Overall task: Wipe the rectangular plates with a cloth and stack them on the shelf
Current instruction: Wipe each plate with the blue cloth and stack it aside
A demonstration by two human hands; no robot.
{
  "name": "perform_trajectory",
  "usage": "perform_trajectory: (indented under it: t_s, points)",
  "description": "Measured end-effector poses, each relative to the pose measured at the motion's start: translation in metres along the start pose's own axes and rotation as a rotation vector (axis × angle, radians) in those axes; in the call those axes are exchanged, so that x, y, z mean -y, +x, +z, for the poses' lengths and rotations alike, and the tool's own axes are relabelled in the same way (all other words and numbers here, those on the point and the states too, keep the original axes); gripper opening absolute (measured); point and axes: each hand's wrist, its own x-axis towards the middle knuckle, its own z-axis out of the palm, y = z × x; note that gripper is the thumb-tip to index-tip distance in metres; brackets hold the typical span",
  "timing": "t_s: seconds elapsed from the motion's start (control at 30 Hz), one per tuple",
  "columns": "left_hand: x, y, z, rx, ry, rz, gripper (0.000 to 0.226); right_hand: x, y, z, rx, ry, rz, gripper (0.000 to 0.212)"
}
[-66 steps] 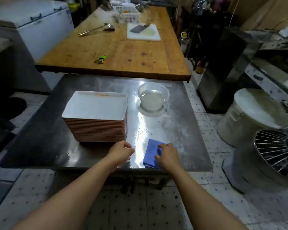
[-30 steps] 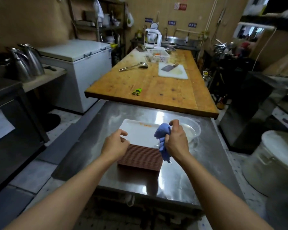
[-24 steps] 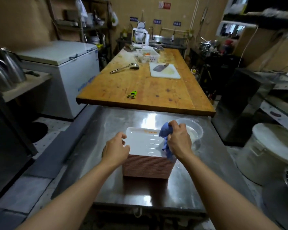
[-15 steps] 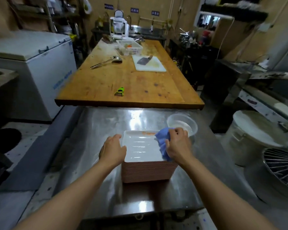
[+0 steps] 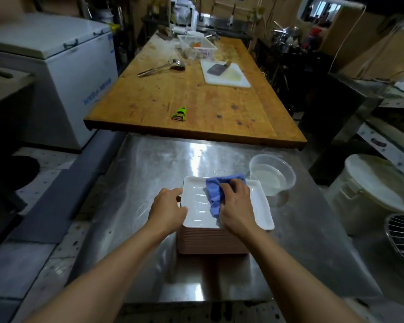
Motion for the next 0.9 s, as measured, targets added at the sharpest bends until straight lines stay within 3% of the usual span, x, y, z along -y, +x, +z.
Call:
perform_trajectory:
  t_s: [0.27,0.43,0.6,0.73,0.9]
  points:
    - [0.004,0.0,0.0,0.021,0.059,-0.007,0.036,0.044,0.024,0.023,0.146,0.108,-0.171,0.045]
    - [0.009,-0.003,-0.004,0.089,-0.241,-0.02,0.039,0.039,0.012,0.013,0.197,0.282,-0.255,0.026]
    - [0.003,-0.01,-0.007,0.139,-0.447,-0.095,0.051,0.042,-0.018,-0.005,0.316,0.282,-0.259,0.027]
    - [-0.002,-0.013,-0.006,0.12,-0.418,-0.105,0.048,0.039,-0.038,-0.005,0.271,0.235,-0.301,0.01]
    - [-0.007,-0.014,-0.005,0.037,-0.19,-0.082,0.052,0.015,-0.049,-0.009,0.189,0.104,-0.304,0.017]
